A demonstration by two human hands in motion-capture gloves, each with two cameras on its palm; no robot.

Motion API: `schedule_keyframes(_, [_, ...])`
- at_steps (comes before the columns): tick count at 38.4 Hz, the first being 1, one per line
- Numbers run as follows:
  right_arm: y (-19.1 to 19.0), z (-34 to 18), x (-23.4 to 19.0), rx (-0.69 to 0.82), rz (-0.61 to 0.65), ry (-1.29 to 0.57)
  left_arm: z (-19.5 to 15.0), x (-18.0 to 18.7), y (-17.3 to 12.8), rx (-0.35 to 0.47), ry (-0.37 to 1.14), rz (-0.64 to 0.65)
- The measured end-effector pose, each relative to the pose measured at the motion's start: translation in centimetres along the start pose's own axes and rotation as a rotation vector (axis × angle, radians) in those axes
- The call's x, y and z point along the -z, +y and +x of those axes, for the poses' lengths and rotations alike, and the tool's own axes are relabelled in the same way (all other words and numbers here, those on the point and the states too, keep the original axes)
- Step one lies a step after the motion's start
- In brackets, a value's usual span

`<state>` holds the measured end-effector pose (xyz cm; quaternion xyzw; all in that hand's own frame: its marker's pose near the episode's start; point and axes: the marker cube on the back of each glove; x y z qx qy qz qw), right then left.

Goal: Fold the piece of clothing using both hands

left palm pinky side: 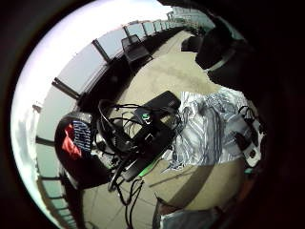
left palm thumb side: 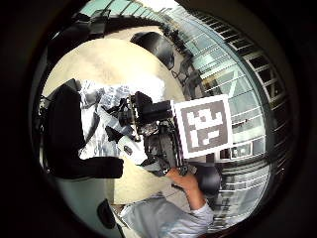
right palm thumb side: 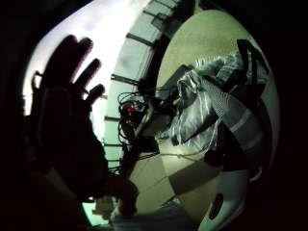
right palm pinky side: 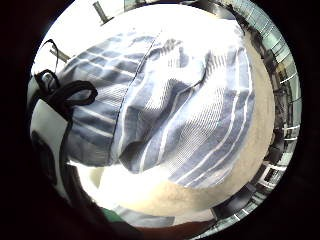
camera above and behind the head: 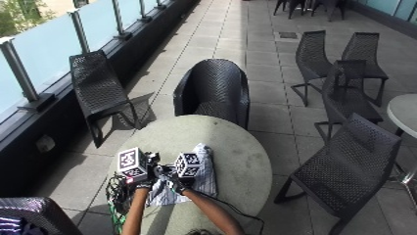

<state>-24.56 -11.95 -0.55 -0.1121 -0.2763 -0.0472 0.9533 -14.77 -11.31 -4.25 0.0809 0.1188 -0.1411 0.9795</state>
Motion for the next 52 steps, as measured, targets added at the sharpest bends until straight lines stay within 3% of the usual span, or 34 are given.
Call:
schedule_keyframes(2, [0.6, 0.0, -1.7, -0.036, -0.089, 0.065, -0.6, 0.0, 0.2, 0.005, -0.006, -0.015])
schedule_keyframes(6, [-0.3, -0.7, -3.0, 0.105, 0.002, 0.092, -1.1, 0.4, 0.4, 0.014, 0.006, -0.027])
schedule_keyframes(10, [-0.3, -0.2, -2.4, 0.157, -0.021, 0.102, -1.3, 0.3, 0.2, 0.010, 0.013, -0.021])
schedule_keyframes(13, [0.2, 1.6, -0.8, 0.144, -0.125, 0.156, -0.8, 0.9, 0.6, 0.001, 0.003, -0.023])
schedule_keyframes(19, [2.1, 5.9, 6.0, 0.101, -0.289, 0.410, 0.1, -1.5, 0.1, -0.025, -0.017, -0.037])
schedule_keyframes(23, [0.0, 11.8, 10.1, -0.030, -0.113, 0.742, 2.3, -1.6, 1.0, -0.057, -0.078, -0.040])
schedule_keyframes(26, [0.9, 15.0, 13.2, -0.186, -0.020, 0.903, 3.7, -2.1, 1.6, -0.071, -0.188, -0.040])
schedule_keyframes(30, [4.1, 16.9, 16.1, -0.297, 0.089, 0.871, 6.2, -2.6, 2.8, -0.129, -0.277, -0.014])
schedule_keyframes(38, [6.6, 19.9, 18.6, -0.310, 0.326, 0.835, 9.5, -3.8, 4.2, -0.213, -0.183, -0.034])
schedule_keyframes(52, [6.5, 21.0, 18.7, -0.279, 0.411, 0.710, 9.7, -4.0, 4.8, -0.199, -0.175, -0.072])
